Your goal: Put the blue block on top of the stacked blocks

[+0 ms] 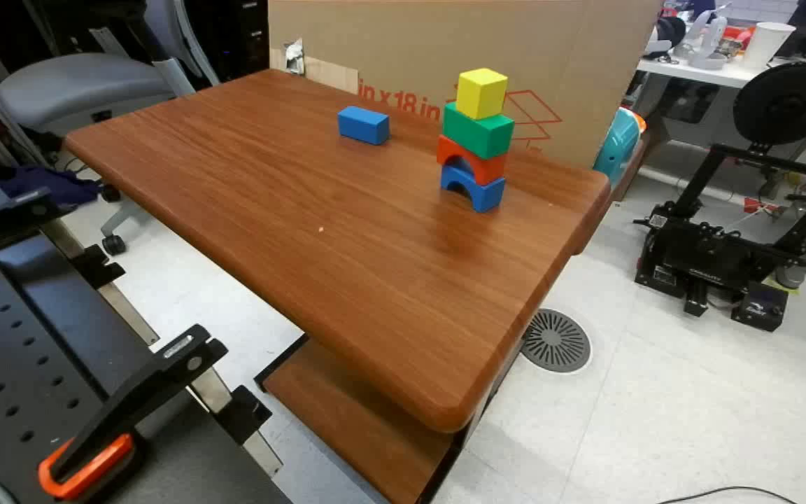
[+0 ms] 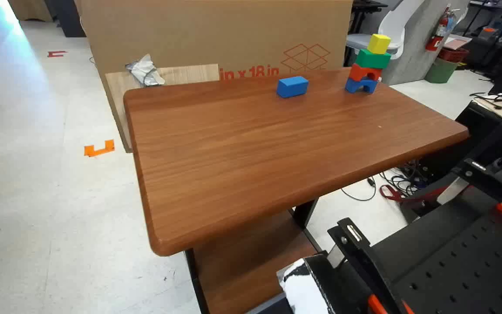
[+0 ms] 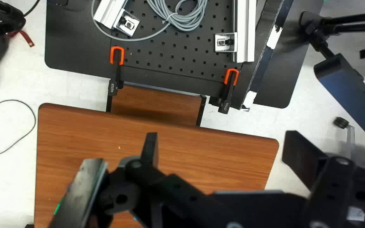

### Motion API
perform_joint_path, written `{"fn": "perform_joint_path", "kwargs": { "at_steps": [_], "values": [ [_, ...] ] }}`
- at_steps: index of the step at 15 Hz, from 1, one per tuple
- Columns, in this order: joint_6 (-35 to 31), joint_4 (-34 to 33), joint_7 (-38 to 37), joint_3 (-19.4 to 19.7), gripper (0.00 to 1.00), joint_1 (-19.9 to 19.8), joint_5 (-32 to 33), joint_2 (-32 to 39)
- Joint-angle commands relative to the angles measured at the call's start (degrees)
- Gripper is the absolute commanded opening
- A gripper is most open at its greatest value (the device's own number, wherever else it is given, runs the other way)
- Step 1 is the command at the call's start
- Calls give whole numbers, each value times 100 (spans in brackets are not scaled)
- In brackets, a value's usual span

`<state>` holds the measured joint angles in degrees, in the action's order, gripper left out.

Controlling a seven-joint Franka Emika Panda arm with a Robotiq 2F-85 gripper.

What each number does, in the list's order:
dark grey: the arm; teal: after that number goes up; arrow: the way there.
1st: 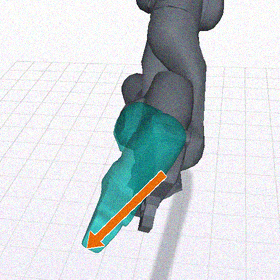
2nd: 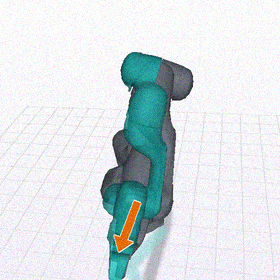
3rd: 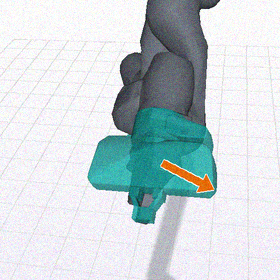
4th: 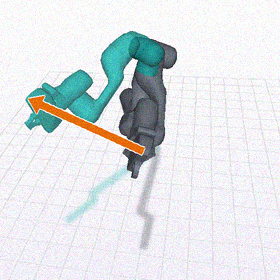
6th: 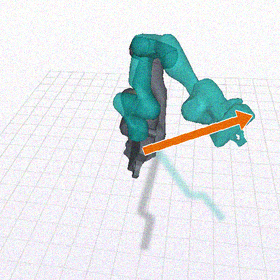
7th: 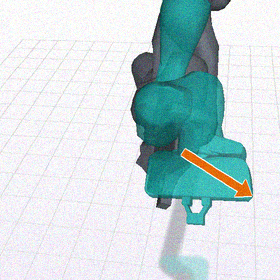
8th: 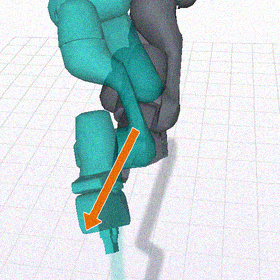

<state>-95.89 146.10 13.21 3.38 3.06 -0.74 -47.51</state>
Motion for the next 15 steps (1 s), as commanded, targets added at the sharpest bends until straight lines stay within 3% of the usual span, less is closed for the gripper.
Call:
{"fn": "perform_joint_path", "kwargs": {
  "at_steps": [1, 13, 15],
  "values": [
    [10, -17, -11, 10, 100, 17, 8, 4],
    [9, -21, -11, 10, 100, 17, 8, 4],
    [32, -166, -161, -34, 100, 26, -92, 259]
  ]
}}
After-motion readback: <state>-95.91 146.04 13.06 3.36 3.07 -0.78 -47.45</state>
